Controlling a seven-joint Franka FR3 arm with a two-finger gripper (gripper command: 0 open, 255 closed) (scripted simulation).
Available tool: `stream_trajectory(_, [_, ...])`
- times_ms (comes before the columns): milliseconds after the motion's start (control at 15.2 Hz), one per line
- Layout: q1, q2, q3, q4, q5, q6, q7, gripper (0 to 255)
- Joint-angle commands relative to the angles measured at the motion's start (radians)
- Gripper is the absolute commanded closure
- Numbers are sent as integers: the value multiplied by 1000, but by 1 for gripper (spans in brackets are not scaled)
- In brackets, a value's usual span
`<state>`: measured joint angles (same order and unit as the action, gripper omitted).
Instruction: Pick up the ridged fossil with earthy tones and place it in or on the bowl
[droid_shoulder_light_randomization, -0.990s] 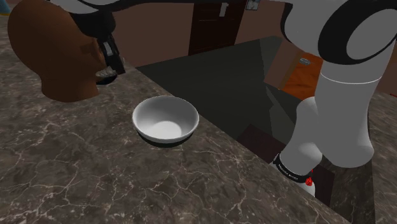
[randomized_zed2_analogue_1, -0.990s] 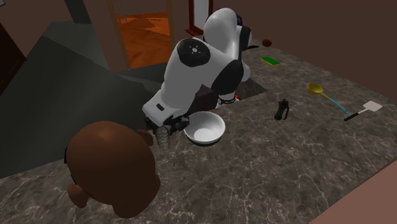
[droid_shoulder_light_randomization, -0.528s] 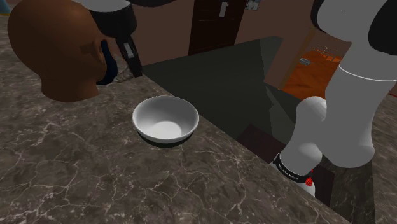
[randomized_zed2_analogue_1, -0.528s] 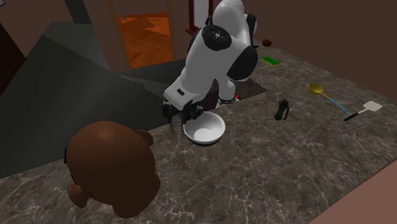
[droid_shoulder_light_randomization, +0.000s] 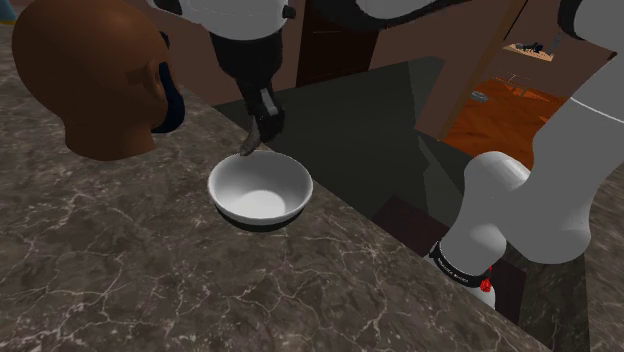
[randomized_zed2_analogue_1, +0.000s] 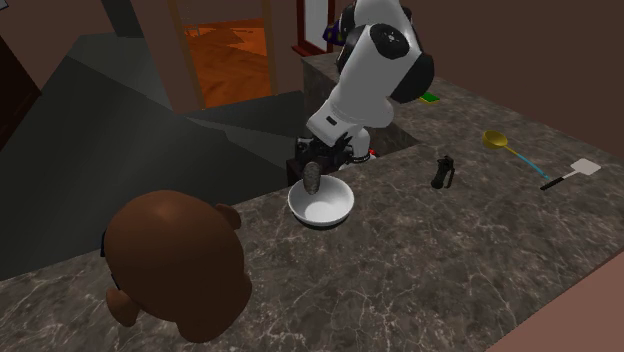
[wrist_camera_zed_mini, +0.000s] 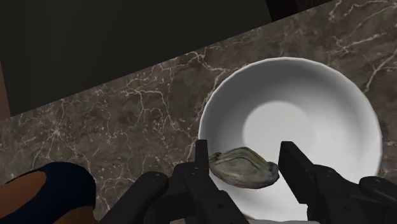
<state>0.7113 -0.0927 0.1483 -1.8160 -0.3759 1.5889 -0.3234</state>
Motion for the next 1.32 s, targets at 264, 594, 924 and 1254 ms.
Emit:
stream_trajectory(264, [13, -66, 11, -118, 13, 42, 39, 255])
stream_trajectory(594, [12, -63, 9, -181, 10, 103, 60, 255])
stream_trajectory(924, [11, -55, 8, -238, 5, 165, 83, 255])
stream_trajectory(1254, [11, -52, 8, -254, 3, 183, 90, 255])
